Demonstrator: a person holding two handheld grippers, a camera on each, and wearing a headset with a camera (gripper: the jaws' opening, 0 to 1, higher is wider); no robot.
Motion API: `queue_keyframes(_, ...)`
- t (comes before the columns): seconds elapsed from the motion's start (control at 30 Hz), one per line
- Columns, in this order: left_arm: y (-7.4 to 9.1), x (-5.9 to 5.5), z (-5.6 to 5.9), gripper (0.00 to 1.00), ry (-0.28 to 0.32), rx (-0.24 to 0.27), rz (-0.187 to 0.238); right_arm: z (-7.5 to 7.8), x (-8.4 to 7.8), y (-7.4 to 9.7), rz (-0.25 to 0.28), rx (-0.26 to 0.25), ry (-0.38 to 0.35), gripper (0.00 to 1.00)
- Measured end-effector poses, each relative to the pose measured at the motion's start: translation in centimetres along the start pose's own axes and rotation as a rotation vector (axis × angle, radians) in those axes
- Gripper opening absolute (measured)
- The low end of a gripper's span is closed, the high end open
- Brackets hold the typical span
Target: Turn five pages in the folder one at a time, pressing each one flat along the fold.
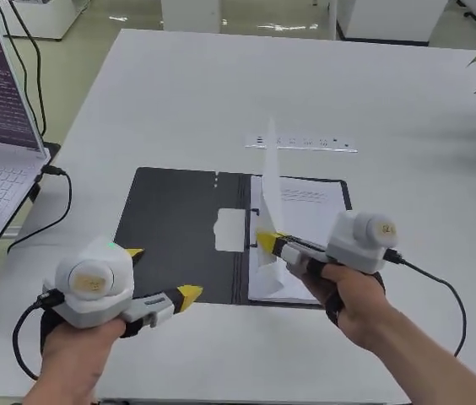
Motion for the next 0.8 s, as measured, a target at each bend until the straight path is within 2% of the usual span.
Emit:
queue_keyframes(0.17, 0.8, 0.0, -0.4, 0.69, -0.025, -0.001, -0.007, -1.5, -0.1, -1.0, -0.007, 0.028, 0.011, 0.0)
queue_keyframes(0.43, 1.9, 0.3, -1.2, 0.69, -0.023, 0.015, 0.003, -3.3, -0.8, -2.6, -0.034, 0.059, 0.021, 0.0)
queue_keyframes(0.8, 3.0, 0.1, -2.0, 0.69, -0.008, 0.023, 0.018, -4.5, -2.4, -4.5, -0.078, 0.075, 0.014, 0.0)
Point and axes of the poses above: the centre of the closed fingertips' face, and the gripper's own axes: y roughly backward along the fingers, z roughly to its right, x roughly out of its top, the point moved 2 cm from there along y, roughly backward along the fingers, and after that the axes turned 12 degrees about -x, right-handed, at the moved point
